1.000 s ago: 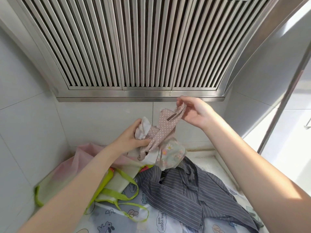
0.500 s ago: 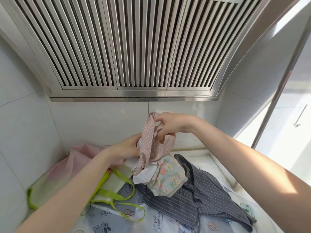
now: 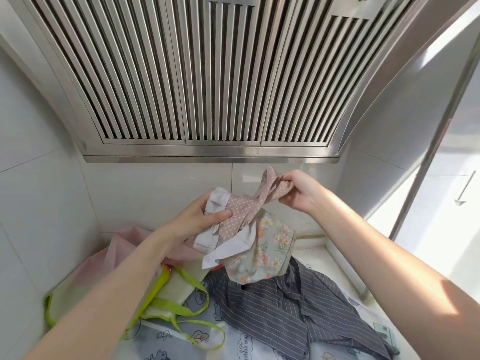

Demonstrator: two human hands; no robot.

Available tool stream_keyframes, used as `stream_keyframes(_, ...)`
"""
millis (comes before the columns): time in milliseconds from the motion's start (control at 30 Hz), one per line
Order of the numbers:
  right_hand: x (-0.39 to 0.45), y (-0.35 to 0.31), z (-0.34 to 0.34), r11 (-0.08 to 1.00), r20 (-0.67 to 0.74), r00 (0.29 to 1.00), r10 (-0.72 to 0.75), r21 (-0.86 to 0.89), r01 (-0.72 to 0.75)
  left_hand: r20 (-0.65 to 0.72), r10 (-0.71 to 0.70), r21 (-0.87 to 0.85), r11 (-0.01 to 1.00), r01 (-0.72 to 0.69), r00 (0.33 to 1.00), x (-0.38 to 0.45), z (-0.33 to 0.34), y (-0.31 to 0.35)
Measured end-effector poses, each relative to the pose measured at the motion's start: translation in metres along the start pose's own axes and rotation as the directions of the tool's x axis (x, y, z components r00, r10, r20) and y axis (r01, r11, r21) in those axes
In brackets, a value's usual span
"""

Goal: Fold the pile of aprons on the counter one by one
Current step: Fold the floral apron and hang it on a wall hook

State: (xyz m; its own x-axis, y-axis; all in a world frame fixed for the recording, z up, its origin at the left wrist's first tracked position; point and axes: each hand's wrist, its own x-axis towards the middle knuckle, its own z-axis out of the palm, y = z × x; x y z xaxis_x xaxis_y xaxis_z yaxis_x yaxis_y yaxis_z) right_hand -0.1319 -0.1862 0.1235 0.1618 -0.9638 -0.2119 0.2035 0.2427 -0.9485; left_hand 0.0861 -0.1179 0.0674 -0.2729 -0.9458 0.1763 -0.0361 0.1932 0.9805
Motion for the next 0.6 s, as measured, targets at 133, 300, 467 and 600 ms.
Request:
stream_keyframes(133, -0.011, -0.018, -0.006, 0.975, 0.055, 0.99, -0.128, -0.176, 0.136, -0.021, 0.022, -0.017, 1.0, -0.023, 1.0, 0.001, -0.001, 0.004)
stream_keyframes(300, -0.036, -0.037, 0.009, 0.96, 0.404, 0.889, -0.214, -0.08, 0.268, 0.078, -0.066, 0.023, 0.998, 0.064, 0.995, 0.0, -0.006, 0.002)
stream_keyframes(467, -0.023, -0.037, 0.031, 0.916, 0.147, 0.956, -0.254, -0.282, 0.287, 0.106, -0.128, 0.079, 0.99, 0.12, 0.986, 0.005, 0.014, 0.006)
stream_keyframes(600, -0.024, -0.025, -0.001, 0.587, 0.094, 0.99, -0.103, -0.798, 0.137, 0.001, -0.208, -0.163, 0.965, 0.206, 0.978, 0.001, 0.007, -0.005)
